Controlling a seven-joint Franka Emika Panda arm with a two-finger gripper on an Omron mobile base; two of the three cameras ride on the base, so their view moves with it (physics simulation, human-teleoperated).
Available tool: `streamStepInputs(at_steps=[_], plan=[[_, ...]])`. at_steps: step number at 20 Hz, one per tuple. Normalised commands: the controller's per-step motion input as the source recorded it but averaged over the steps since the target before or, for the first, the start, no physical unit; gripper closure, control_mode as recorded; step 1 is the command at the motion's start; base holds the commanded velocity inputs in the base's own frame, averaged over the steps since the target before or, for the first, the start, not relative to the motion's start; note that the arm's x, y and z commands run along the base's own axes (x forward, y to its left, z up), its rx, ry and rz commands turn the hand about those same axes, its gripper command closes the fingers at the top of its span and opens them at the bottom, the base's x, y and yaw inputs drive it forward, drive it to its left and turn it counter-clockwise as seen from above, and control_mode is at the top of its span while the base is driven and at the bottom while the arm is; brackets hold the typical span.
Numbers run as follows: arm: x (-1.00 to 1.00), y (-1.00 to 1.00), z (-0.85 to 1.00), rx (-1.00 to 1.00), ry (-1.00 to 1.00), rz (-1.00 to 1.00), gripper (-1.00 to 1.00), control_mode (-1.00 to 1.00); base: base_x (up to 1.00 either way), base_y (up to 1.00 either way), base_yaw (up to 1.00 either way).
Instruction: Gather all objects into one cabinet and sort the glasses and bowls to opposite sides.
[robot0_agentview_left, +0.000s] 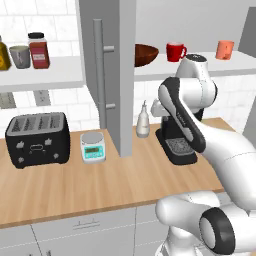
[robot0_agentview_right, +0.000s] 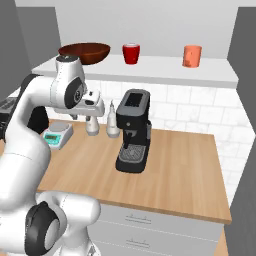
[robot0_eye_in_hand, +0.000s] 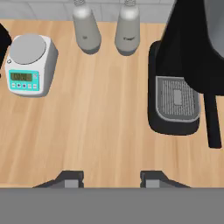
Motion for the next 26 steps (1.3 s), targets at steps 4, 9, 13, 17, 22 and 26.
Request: streamStepInputs(at_steps=[4, 9, 13, 17, 22, 26], plan=[[-0.71, -0.15, 0.0, 0.0, -0.06, -0.09, -1.0, -1.0, 0.0, 0.0, 0.0], [-0.98, -0.35, 0.02, 0.0, -0.11, -0.12, -1.0, -1.0, 0.0, 0.0, 0.0], [-0.88, 0.02, 0.16, 0.0, -0.08, -0.05, -1.0, -1.0, 0.0, 0.0, 0.0], [-0.59, 0.1, 0.25, 0.0, -0.12, -0.02, -1.0, -1.0, 0.0, 0.0, 0.0], [-0.13, 0.0, 0.43, 0.0, -0.1, 0.0, -1.0, -1.0, 0.0, 0.0, 0.0], [-0.22, 0.0, 0.38, -0.01, -0.07, 0.03, -1.0, -1.0, 0.0, 0.0, 0.0]])
